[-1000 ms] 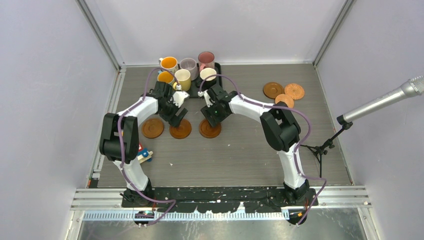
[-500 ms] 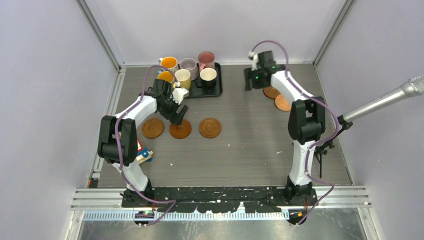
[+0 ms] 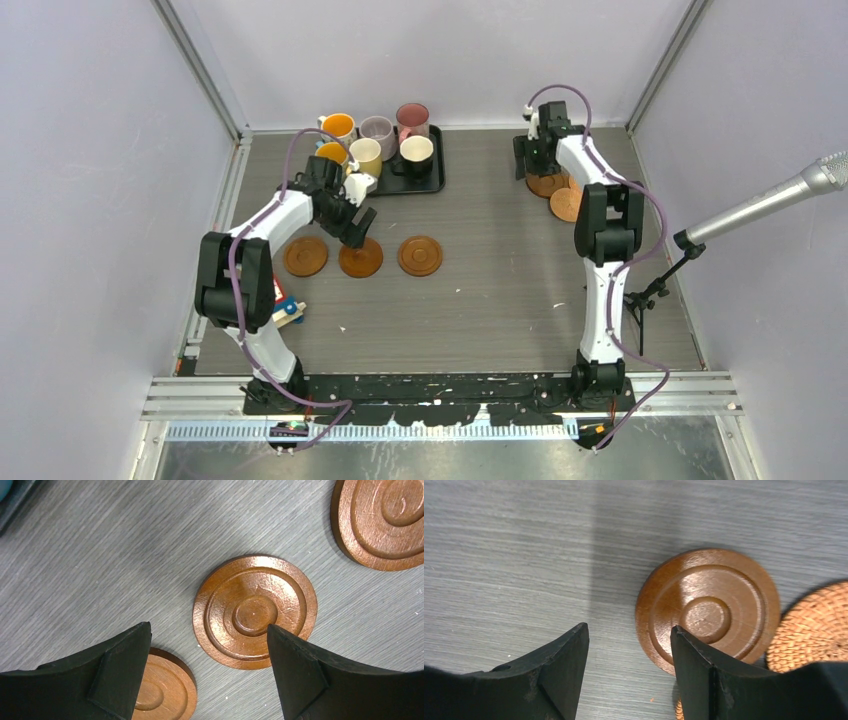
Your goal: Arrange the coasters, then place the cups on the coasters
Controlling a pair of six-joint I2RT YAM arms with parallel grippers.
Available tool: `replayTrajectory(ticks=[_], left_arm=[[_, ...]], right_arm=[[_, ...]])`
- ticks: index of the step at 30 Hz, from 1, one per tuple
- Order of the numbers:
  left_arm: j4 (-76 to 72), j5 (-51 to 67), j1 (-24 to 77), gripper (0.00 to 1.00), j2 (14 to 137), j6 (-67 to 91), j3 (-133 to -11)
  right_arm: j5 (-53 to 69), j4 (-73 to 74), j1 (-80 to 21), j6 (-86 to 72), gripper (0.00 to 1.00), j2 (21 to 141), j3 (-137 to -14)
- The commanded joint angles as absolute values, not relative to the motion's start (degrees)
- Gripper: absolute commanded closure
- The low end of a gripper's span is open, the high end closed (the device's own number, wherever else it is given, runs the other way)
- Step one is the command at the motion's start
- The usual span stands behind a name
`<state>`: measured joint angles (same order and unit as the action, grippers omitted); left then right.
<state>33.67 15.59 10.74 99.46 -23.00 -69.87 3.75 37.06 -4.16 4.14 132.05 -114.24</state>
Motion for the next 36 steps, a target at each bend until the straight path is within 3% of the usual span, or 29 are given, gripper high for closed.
replayTrajectory(ticks=[1,19,28,36], left_arm=[[34.19,15.69,10.37,0.12,97.34,-22.67,-72.33],[34.48,14.79,10.37,0.11,97.84,-22.93,-73.30],[34.57,15.02,10.37,0.11,97.82,-22.60,-73.65],[33.80,15.14,10.37,0.11,98.00,-21.79,-73.65]], right_arm=[[3.83,38.48,-4.74,6.74,0.35,133.00,-117.26],[-1.96,37.78,-4.50,10.43,0.30,135.56,-113.44],[6.90,43.11,-4.85,11.91,0.39,134.91,-112.61],[9.90,43.31,-8.78,17.08,0.46,127.22,-101.03]])
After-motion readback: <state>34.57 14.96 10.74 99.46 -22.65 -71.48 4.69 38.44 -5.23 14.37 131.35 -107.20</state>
